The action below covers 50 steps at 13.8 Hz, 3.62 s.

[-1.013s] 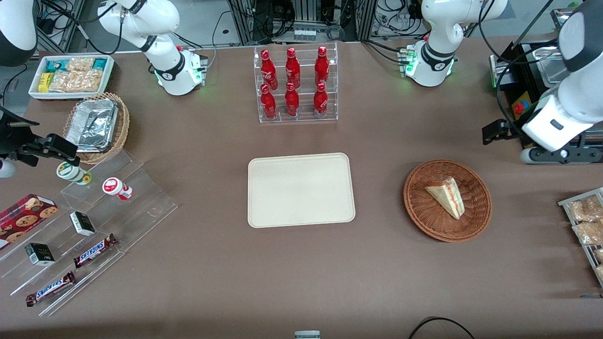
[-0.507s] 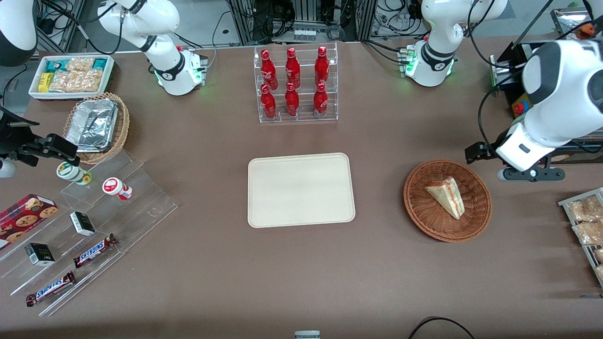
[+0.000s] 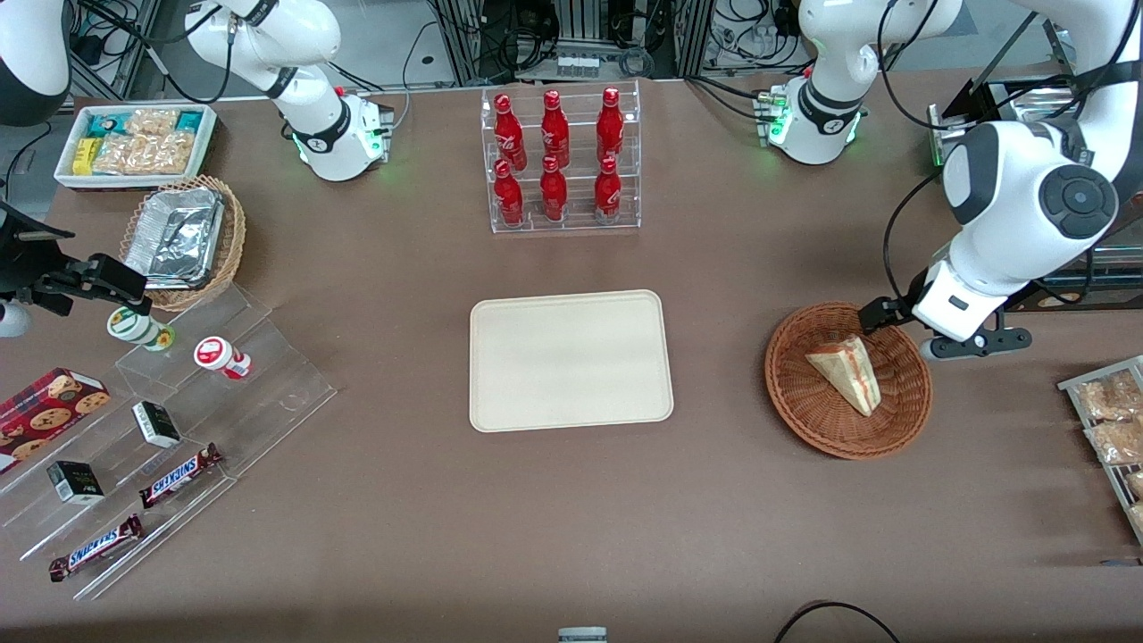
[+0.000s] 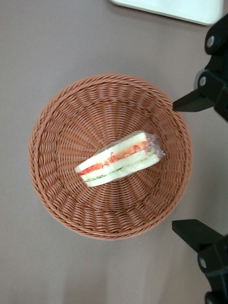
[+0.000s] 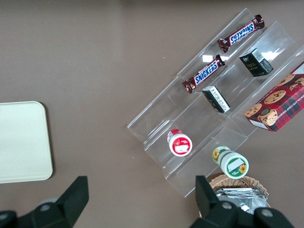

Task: Place sandwich from basket to tray
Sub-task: 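Move the left gripper over the wicker basket above the wrapped sandwich, then lower the open left gripper around the sandwich and close it, then lift the sandwich and carry it with the left gripper over the tray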

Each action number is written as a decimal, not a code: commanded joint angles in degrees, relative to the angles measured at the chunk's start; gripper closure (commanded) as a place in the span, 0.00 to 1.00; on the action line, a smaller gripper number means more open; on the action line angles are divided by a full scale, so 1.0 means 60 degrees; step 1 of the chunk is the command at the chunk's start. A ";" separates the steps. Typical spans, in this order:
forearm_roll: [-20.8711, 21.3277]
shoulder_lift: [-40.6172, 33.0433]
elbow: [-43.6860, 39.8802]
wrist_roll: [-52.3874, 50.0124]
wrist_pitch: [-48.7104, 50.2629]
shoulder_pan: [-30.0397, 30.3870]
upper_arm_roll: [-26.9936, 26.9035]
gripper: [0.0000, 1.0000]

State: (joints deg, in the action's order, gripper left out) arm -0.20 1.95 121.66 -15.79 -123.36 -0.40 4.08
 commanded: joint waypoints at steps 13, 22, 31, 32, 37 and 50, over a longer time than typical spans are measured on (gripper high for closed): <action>0.0209 0.1315 0.0334 -0.4109 -0.1574 -0.0314 0.0038 0.00; 0.0179 0.1696 0.0627 -0.3330 -0.2011 -0.0226 0.0009 0.00; 0.0179 0.2312 0.0642 -0.3814 -0.2569 -0.0197 -0.0020 0.00; 0.0179 0.2312 0.0642 -0.3814 -0.2555 -0.0197 -0.0020 0.01; 0.0179 0.2283 0.0745 -0.3697 -0.2321 -0.0197 -0.0035 1.00; 0.0150 0.1975 -0.1993 -0.3041 0.2073 -0.0839 0.0330 1.00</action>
State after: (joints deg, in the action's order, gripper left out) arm 0.31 13.83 112.08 -35.90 -113.75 -3.17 5.34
